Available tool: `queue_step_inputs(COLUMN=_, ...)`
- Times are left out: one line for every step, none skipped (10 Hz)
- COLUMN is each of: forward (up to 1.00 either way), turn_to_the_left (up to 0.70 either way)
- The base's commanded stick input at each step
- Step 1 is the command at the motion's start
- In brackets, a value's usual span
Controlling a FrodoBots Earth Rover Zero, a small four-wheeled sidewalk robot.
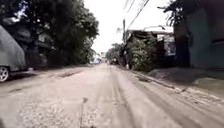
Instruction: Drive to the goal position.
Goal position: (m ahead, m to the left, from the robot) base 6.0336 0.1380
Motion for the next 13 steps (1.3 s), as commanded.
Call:
queue_step_inputs(forward=1.0, turn_to_the_left=0.0)
queue_step_inputs(forward=1.0, turn_to_the_left=0.0)
queue_step_inputs(forward=1.0, turn_to_the_left=0.0)
queue_step_inputs(forward=1.0, turn_to_the_left=0.0)
queue_step_inputs(forward=1.0, turn_to_the_left=0.0)
queue_step_inputs(forward=1.0, turn_to_the_left=0.0)
queue_step_inputs(forward=1.0, turn_to_the_left=0.0)
queue_step_inputs(forward=1.0, turn_to_the_left=0.0)
queue_step_inputs(forward=1.0, turn_to_the_left=0.0)
queue_step_inputs(forward=1.0, turn_to_the_left=0.0)
queue_step_inputs(forward=1.0, turn_to_the_left=0.0)
queue_step_inputs(forward=1.0, turn_to_the_left=0.0)
queue_step_inputs(forward=1.0, turn_to_the_left=0.0)
